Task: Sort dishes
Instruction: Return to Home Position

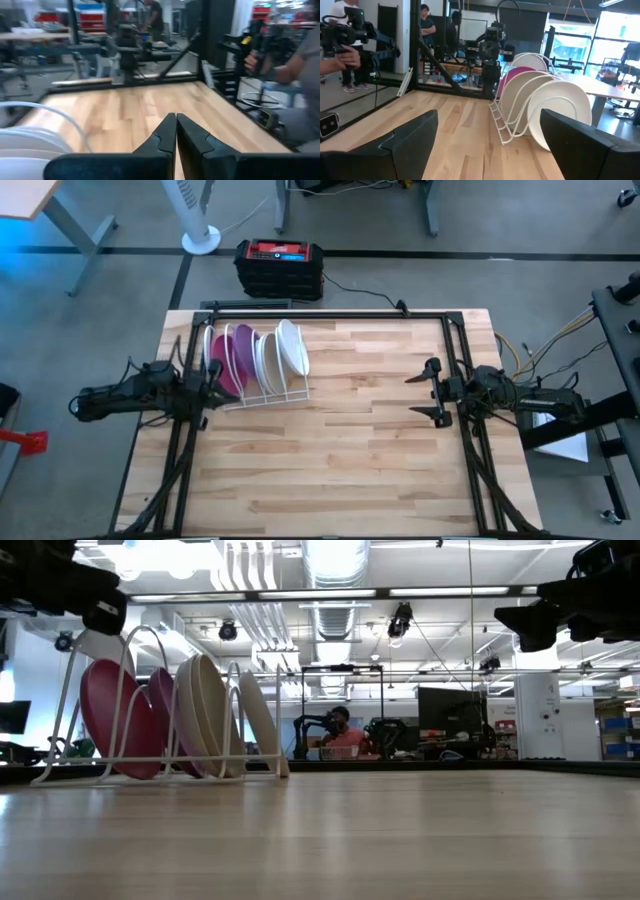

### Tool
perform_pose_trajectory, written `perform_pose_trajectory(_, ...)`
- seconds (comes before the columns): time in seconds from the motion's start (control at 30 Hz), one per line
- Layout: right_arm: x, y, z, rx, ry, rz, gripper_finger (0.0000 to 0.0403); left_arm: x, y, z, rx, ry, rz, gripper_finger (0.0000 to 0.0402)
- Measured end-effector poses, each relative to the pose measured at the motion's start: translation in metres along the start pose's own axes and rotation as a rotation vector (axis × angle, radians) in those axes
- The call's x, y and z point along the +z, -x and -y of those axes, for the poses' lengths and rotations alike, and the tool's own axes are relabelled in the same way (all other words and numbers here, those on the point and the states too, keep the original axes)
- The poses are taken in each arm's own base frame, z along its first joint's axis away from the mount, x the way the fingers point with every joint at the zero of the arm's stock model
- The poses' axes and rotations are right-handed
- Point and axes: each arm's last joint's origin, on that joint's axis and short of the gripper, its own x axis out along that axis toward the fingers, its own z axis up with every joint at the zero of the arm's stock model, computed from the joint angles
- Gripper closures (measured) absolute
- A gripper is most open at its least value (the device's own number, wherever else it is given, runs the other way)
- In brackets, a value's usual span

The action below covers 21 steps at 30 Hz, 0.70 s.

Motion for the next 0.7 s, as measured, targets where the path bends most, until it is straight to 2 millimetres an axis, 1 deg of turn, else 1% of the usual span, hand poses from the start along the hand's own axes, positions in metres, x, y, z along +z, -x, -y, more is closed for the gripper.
perform_pose_trajectory(0.07,0.0,0.0,0.0,0.0,0.001,0.0,0.0059,-0.003,-0.001,0.0,-0.014,0.026,-0.006,0.0401)
perform_pose_trajectory(0.17,0.0,0.0,0.0,0.0,0.0,0.001,0.0059,-0.007,-0.003,-0.002,0.049,0.039,-0.018,0.0401)
perform_pose_trajectory(0.23,0.0,0.0,0.0,0.0,0.001,0.0,0.0059,-0.013,-0.005,-0.003,0.068,0.048,-0.038,0.0401)
perform_pose_trajectory(0.3,0.0,0.0,0.0,0.0,0.001,0.0,0.0059,-0.021,-0.008,-0.003,0.038,0.058,-0.038,0.0401)
perform_pose_trajectory(0.4,0.0,0.0,0.0,0.0,0.013,0.001,0.0059,-0.032,-0.015,-0.001,-0.049,0.043,0.027,0.0401)
perform_pose_trajectory(0.47,0.0,0.0,0.0,0.0,0.04,0.001,0.0059,-0.043,-0.019,-0.001,-0.098,0.038,0.037,0.0401)
perform_pose_trajectory(0.53,0.0,0.0,0.0,0.0,0.072,0.001,0.0059,-0.044,-0.021,0.0,-0.115,0.049,0.065,0.0401)
perform_pose_trajectory(0.7,0.0,0.0,0.0,-0.001,0.132,0.0,0.0059,-0.045,-0.023,0.001,-0.126,0.043,0.069,0.0401)
